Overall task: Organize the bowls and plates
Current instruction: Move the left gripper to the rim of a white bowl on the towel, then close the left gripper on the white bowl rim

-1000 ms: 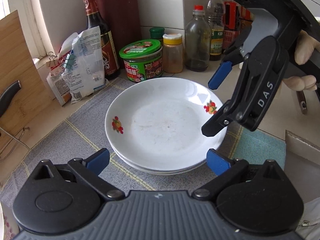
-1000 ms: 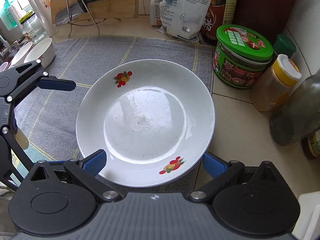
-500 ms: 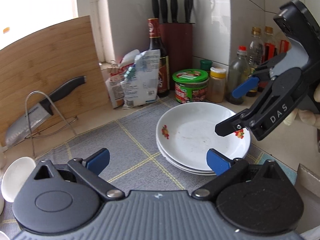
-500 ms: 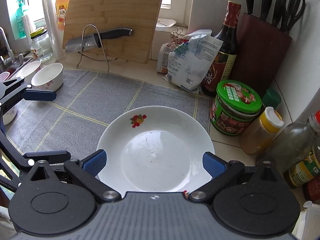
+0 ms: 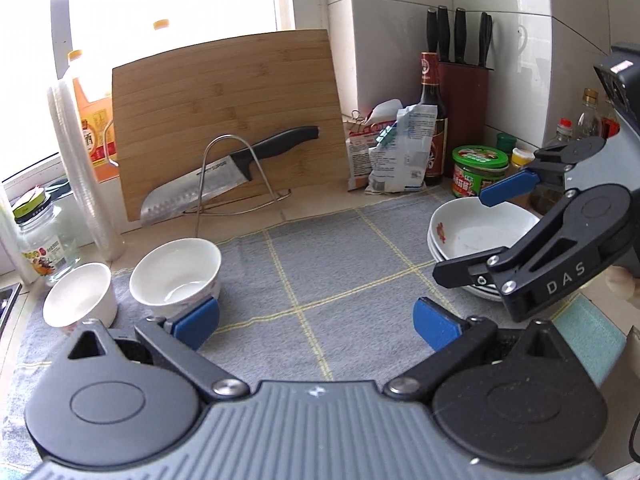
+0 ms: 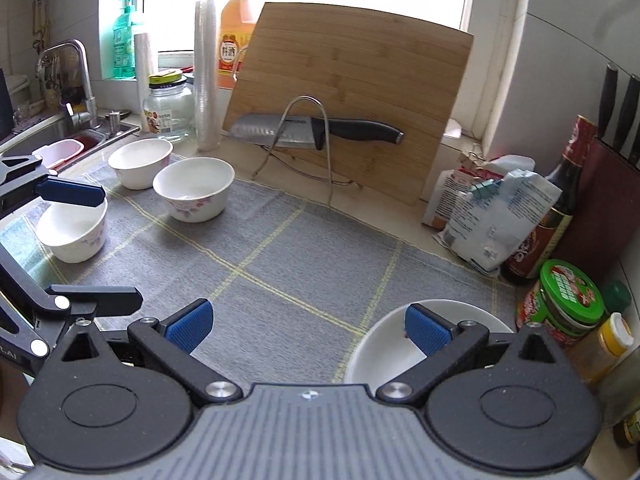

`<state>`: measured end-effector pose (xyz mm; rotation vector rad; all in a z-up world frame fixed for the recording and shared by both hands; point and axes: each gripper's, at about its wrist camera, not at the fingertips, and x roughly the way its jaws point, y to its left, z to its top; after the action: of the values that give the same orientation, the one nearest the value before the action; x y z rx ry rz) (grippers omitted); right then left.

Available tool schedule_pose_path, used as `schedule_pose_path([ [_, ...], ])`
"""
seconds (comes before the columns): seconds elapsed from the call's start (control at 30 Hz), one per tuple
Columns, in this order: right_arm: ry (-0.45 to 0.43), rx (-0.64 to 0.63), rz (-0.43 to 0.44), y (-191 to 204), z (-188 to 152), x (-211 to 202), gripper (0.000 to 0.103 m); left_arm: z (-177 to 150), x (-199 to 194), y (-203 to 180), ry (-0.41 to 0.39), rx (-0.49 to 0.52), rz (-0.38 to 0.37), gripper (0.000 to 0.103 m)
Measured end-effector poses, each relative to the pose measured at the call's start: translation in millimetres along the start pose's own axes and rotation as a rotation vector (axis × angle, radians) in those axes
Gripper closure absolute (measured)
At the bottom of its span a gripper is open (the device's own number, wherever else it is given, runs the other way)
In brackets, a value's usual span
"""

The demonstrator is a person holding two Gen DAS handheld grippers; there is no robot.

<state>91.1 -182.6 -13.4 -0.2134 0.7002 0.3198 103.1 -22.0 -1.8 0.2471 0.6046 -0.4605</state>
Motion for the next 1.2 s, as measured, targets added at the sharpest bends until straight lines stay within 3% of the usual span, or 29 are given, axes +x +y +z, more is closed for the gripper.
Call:
schedule_pose_path([
  [0.2, 0.017, -0.018, 0.037, 56, 10, 20, 0.0, -17, -18, 52, 0.037, -0.024, -0.031, 0.001],
  [0.4, 0.062, -0.043, 0.077, 111, 13, 47, 0.0, -35, -30, 108, 0.056, -0.039, -0.014, 0.001],
  [0.77, 0.073, -0.089, 0.15, 200, 15, 89, 0.0, -58, -19, 190, 0.137, -0.054, -0.012, 0.001],
  [1.2, 0.058, -0.099, 0.154, 235, 22, 119, 0.0, -61, 13, 224, 0.22, -0.064, -0.033, 0.001],
])
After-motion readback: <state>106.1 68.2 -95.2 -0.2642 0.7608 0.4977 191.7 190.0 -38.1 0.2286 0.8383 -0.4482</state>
